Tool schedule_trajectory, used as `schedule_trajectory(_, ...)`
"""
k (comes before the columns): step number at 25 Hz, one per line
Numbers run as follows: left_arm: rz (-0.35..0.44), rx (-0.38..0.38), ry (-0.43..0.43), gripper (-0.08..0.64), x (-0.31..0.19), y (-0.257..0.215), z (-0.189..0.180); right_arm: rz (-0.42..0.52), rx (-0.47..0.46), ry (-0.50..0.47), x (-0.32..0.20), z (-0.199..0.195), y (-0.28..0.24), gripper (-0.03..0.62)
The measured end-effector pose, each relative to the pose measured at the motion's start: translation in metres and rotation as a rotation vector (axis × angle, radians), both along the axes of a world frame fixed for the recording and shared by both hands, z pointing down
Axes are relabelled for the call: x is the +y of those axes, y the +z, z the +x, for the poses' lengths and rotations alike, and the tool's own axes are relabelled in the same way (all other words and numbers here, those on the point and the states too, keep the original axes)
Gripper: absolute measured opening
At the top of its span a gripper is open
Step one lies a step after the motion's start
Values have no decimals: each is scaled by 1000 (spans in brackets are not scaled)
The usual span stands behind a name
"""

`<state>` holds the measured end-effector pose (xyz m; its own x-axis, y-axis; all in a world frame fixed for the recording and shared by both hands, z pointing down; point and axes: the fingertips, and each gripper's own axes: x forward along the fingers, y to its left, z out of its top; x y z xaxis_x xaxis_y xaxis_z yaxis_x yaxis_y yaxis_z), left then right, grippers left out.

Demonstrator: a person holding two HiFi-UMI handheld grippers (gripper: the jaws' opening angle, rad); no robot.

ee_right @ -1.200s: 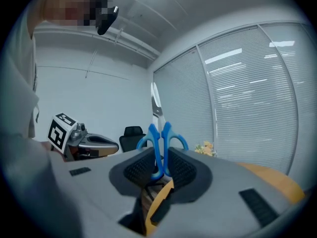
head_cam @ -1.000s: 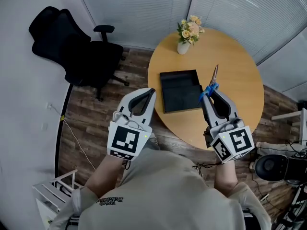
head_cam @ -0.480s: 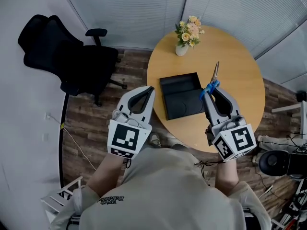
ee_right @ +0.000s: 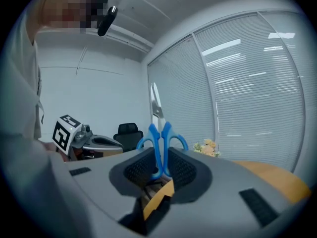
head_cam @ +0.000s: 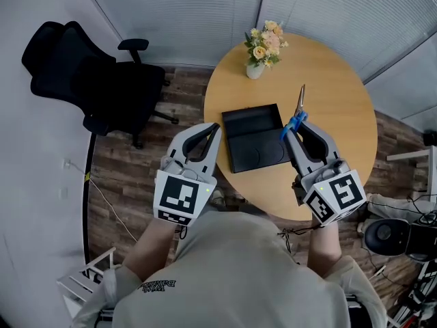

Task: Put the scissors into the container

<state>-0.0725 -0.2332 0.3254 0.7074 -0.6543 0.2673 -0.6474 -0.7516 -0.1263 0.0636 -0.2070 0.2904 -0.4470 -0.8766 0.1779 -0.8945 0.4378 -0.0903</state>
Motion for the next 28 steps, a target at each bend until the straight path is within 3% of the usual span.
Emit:
schedule_trajectory(16,-33,-50,-91,21,-20,21,26,-205,107,-239,-30,17,55,94)
schedule_trajectory(28,-81,-57,-134,21,-40,59,33,-405,332,-381,-55,20,126,94)
